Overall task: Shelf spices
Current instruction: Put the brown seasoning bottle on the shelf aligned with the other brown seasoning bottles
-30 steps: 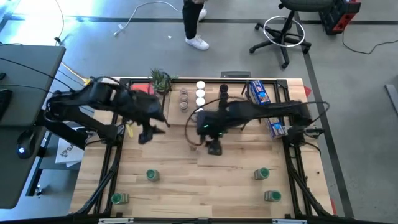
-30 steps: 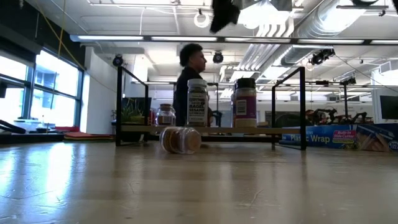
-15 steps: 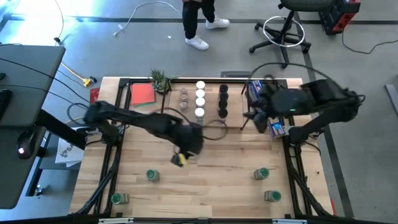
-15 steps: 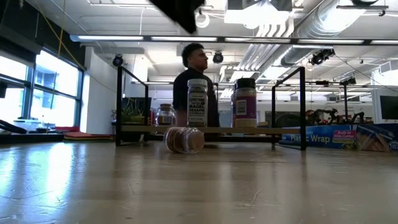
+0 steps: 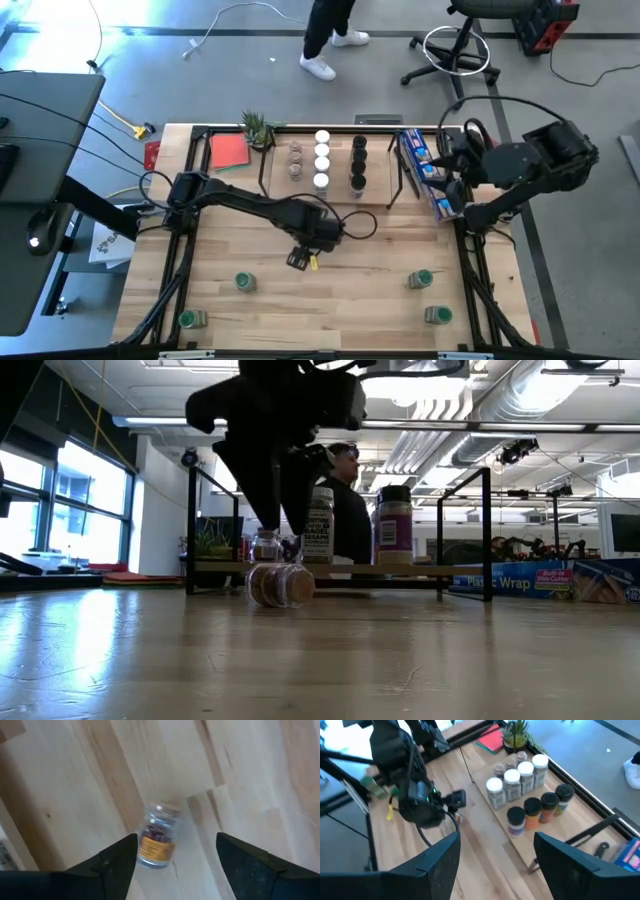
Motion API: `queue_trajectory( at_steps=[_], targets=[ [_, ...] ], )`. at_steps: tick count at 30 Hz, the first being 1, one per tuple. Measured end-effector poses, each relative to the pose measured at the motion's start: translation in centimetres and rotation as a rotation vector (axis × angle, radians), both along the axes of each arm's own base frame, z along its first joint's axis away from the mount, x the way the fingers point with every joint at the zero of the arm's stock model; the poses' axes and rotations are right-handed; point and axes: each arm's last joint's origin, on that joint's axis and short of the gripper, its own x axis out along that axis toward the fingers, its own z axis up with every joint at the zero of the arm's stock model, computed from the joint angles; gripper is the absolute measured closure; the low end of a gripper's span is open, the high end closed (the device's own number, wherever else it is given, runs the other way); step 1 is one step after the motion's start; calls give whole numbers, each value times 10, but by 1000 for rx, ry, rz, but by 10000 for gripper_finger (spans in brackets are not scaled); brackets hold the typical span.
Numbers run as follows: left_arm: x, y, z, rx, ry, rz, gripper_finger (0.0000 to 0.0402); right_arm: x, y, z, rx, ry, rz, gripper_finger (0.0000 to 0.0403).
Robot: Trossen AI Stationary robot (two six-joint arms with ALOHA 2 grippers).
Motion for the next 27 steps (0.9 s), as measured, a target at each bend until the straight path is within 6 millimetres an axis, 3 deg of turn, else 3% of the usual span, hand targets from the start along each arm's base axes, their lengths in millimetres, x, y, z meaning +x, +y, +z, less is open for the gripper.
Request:
queue_trajectory(
  at_steps=[18, 23, 27],
  targets=[
    [15, -7, -52, 83, 80, -55, 130, -4, 8, -2, -17, 15, 37, 155],
    [15, -7, -56, 89, 89, -44, 167, -4, 7, -1, -10, 3, 8, 155],
    [15, -7, -55, 84, 88, -29, 231, -4, 7, -1, -6, -1, 0, 155]
  ],
)
